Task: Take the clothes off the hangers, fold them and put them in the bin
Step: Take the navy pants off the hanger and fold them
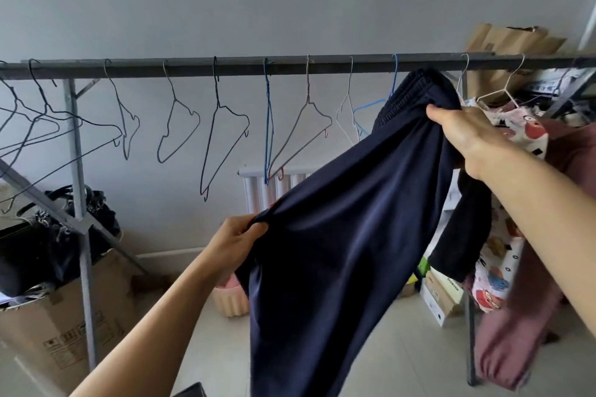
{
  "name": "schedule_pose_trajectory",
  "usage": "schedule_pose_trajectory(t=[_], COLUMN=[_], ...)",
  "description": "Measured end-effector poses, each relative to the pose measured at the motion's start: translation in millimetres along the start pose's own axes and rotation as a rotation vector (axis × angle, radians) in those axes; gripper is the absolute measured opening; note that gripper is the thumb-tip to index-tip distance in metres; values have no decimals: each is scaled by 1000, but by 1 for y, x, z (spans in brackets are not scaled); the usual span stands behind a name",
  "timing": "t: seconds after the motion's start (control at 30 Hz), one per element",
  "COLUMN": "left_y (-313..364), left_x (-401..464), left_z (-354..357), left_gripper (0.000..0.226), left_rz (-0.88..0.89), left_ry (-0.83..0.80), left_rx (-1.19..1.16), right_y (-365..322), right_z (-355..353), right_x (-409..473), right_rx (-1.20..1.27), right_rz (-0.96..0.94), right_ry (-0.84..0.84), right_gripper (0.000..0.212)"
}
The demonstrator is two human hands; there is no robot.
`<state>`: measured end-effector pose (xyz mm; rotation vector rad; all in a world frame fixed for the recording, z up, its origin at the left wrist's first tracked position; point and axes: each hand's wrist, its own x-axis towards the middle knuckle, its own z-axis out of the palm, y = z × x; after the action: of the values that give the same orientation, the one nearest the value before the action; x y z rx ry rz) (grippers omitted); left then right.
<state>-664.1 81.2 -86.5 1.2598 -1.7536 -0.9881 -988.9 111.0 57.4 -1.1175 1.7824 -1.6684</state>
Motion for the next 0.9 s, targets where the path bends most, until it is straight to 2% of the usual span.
schedule_pose_trajectory(t=[0.07, 0.17, 0.2, 0.33, 0.37, 0.4, 0.43, 0.5, 0.57, 0.63, 0.7, 0.77, 0.8, 0.83, 0.9], left_y=[7, 18, 21, 41, 46, 48, 50, 53, 54, 53, 55, 61, 63, 66, 67], left_x=[-2, -8, -9, -13, -13, -13, -13, -13, -14, -13, -12, -11, -11, -13, -18], left_z=[1, 1, 1, 3, 4, 5, 7, 8, 6, 0, -7, -10, -11, -12, -13], left_gripper=[24, 28, 27, 17, 17, 17, 19, 21, 22, 23, 24, 30, 34, 38, 45], left_rz=[-23, -110, -145, -297, -310, -307, -300, -289, -273, -247, -230, -192, -163, -136, -85], left_ry=[50, 99, 127, 195, 199, 203, 202, 198, 181, 145, 116, 54, 15, -15, -77], left_rx=[-97, -297, -376, -690, -742, -779, -804, -839, -878, -921, -945, -982, -1009, -1044, -1049], right_y=[2, 3, 5, 30, 43, 58, 73, 89, 97, 101, 103, 103, 102, 101, 97], right_z=[-3, -9, -10, -7, 0, 8, 17, 29, 35, 36, 39, 42, 44, 48, 55], right_x=[-1, -6, -7, -15, -23, -32, -44, -63, -65, -58, -55, -66, -75, -84, -95], right_rx=[-6, 216, 318, 992, 1000, 898, 760, 602, 594, 627, 778, 915, 884, 779, 530], right_rz=[87, 288, 327, 328, 334, 346, 358, 377, 415, 453, 444, 438, 435, 435, 399], right_ry=[-23, -197, -255, -504, -596, -703, -806, -920, -748, -551, -599, -750, -814, -856, -881], right_gripper=[40, 23, 25, 58, 71, 82, 83, 57, 23, 9, 19, 50, 64, 67, 55])
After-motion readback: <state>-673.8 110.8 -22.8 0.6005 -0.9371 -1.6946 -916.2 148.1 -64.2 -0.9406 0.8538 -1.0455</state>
